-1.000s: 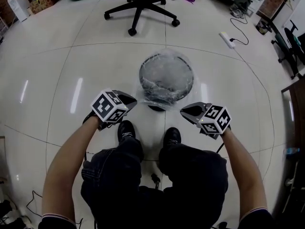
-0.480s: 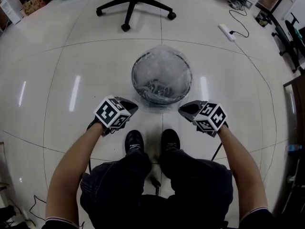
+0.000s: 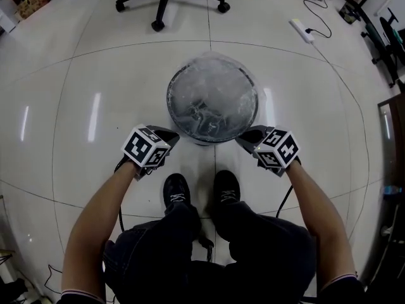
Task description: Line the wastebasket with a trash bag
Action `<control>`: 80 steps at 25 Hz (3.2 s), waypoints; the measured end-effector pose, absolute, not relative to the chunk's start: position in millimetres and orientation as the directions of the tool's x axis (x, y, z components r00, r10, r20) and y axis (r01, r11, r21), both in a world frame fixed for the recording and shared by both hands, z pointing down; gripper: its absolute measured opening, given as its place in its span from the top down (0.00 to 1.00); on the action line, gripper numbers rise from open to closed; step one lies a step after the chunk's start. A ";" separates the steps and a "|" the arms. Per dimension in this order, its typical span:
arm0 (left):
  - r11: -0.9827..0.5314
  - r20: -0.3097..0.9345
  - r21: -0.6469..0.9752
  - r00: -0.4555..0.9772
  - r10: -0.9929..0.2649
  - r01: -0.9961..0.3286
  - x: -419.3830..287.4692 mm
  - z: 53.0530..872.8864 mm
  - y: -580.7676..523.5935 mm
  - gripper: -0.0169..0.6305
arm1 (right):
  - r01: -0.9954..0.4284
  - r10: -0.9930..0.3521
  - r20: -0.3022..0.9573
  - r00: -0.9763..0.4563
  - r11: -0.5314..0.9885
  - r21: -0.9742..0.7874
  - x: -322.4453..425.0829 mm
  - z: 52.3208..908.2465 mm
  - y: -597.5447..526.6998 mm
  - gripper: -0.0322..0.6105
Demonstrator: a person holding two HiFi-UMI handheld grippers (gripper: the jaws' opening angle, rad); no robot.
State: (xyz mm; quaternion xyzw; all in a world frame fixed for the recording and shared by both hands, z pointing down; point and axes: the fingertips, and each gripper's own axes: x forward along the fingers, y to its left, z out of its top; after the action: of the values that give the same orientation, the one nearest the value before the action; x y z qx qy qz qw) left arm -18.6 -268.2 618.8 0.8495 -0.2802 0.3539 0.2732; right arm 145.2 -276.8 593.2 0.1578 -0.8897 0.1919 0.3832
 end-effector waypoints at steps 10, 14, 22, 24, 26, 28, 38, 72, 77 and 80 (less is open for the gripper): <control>-0.737 0.736 0.229 0.609 -0.297 -0.636 -20.7 579.9 -247.4 0.76 | -0.471 -0.206 0.720 -0.663 0.862 -0.187 167.3 551.6 -264.3 0.74; -0.725 0.723 0.187 0.593 -0.355 -0.663 -34.5 550.8 -250.5 0.76 | -0.488 -0.249 0.690 -0.680 0.856 -0.172 176.5 520.9 -264.3 0.74; -0.678 0.670 0.131 0.568 -0.477 -0.724 -47.1 494.5 -275.2 0.76 | -0.416 -0.178 0.677 -0.714 0.885 -0.207 183.1 496.0 -241.3 0.67; -0.675 0.671 0.119 0.560 -0.486 -0.728 -46.9 489.6 -279.2 0.76 | -0.404 -0.159 0.679 -0.717 0.889 -0.218 184.3 498.1 -234.2 0.66; -0.676 0.672 0.109 0.555 -0.490 -0.729 -44.6 486.3 -280.8 0.76 | -0.408 -0.165 0.677 -0.717 0.887 -0.215 187.9 497.4 -231.4 0.66; -0.678 0.671 0.102 0.554 -0.494 -0.728 -41.0 483.6 -280.9 0.76 | -0.425 -0.192 0.672 -0.715 0.883 -0.199 193.1 493.1 -234.8 0.67; -0.639 0.629 0.066 0.530 -0.569 -0.766 -41.8 455.5 -321.8 0.76 | -0.505 -0.379 0.606 -0.700 0.862 -0.044 172.8 433.6 -336.8 0.68; -0.592 0.640 0.068 0.490 -0.592 -0.803 -28.3 481.2 -386.7 0.81 | -0.600 -0.366 0.676 -0.639 0.788 -0.140 165.2 532.3 -476.2 0.95; -0.593 0.621 0.092 0.512 -0.594 -0.800 -28.0 478.8 -387.2 0.82 | -0.588 -0.315 0.695 -0.647 0.786 -0.191 160.3 567.0 -464.9 0.95; -0.591 0.612 0.103 0.519 -0.596 -0.800 -28.6 478.5 -386.3 0.82 | -0.578 -0.285 0.700 -0.655 0.785 -0.221 154.8 585.0 -453.4 0.95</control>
State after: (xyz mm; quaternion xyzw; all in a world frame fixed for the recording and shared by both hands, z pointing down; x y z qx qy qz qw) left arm -28.6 -386.3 478.5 0.8506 -0.4104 0.2682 0.1901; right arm 154.8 -453.4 585.0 0.2444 -0.8831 0.2182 0.3360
